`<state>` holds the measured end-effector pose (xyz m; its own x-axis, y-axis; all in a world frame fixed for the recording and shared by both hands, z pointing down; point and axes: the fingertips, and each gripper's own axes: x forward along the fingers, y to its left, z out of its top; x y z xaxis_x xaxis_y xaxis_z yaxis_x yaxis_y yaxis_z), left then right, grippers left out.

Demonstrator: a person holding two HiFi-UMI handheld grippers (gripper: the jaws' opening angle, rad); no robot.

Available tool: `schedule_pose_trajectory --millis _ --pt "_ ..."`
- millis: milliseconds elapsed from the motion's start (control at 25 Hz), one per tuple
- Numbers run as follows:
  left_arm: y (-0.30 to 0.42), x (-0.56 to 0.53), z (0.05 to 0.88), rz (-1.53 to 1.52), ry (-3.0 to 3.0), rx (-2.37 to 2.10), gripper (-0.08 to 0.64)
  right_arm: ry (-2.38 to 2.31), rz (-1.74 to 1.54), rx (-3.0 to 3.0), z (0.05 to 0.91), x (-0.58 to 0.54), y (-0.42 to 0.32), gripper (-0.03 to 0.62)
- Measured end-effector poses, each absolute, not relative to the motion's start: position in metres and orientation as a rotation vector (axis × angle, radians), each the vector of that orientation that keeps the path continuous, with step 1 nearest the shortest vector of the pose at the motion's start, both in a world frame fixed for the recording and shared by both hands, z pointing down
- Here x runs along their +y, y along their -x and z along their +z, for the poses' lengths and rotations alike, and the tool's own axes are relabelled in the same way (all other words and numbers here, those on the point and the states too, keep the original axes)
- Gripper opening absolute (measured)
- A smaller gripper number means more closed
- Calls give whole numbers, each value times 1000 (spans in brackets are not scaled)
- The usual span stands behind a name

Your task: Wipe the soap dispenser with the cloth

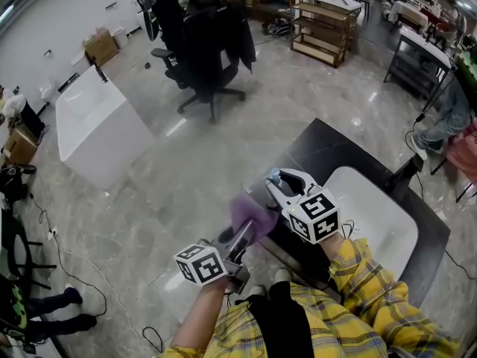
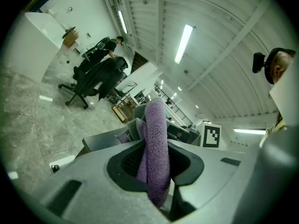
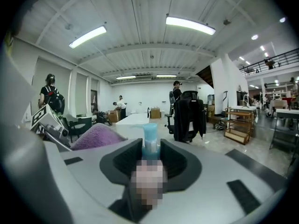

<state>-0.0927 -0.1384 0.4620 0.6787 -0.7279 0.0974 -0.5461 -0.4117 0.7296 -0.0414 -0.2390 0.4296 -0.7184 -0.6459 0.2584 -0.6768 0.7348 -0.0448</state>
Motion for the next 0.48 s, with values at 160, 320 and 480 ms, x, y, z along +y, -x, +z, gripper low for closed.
schedule_pose_trajectory --millis 160,320,480 --pt "93 -138 462 -299 -2123 -968 77 -819 126 -2765 428 -235 42 179" --pt "93 -138 460 -294 -2126 -965 77 -501 44 -2796 426 -227 40 209" --pt "94 -135 459 -289 -2135 -960 77 -262 -1 -2804 425 -224 40 209"
